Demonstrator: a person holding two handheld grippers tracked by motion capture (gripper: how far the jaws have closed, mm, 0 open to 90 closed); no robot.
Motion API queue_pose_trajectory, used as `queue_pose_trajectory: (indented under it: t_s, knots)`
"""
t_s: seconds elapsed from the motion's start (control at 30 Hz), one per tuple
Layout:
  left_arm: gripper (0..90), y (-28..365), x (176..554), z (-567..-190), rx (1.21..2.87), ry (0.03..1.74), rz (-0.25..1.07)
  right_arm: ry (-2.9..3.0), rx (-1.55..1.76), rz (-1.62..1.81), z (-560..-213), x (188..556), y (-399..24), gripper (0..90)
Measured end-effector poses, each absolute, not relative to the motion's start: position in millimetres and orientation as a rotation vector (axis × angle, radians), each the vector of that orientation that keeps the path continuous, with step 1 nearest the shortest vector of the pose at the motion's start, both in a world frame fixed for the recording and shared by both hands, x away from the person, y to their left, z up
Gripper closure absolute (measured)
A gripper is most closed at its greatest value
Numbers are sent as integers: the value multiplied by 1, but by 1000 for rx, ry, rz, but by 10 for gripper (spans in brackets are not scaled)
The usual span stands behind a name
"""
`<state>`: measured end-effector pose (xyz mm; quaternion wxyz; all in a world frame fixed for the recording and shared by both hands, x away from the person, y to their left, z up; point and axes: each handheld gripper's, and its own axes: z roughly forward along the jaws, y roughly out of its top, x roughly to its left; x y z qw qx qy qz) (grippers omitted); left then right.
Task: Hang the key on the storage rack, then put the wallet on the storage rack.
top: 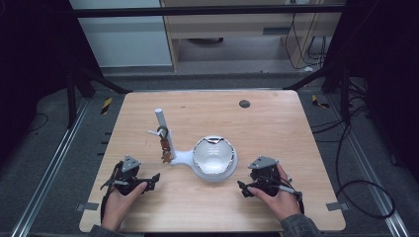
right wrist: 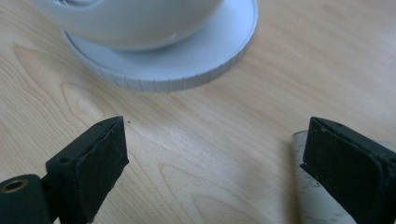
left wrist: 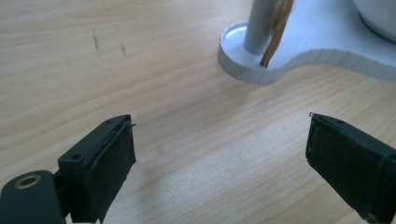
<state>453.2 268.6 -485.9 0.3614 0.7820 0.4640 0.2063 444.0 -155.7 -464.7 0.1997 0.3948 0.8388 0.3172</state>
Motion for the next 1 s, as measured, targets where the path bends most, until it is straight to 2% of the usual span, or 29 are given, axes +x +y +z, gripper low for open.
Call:
queue_pose_trajectory:
  t_s: [0.17, 0.37, 0.67, 1.0]
  knots:
    - [62, 267, 453, -489, 2032, 1203, 551, 2350, 1102, 868, -436, 445, -170, 55]
    - [61, 270, 457, -494, 2040, 1241, 560, 2362, 1119, 823, -424, 448, -192, 50]
    - [49, 271, 460, -502, 2077, 1275, 535, 2365, 1178, 800, -420, 448, -212, 46]
    - [3, 272, 462, -509, 2070, 1253, 547, 2464, 1322, 637, -433, 457, -233, 84]
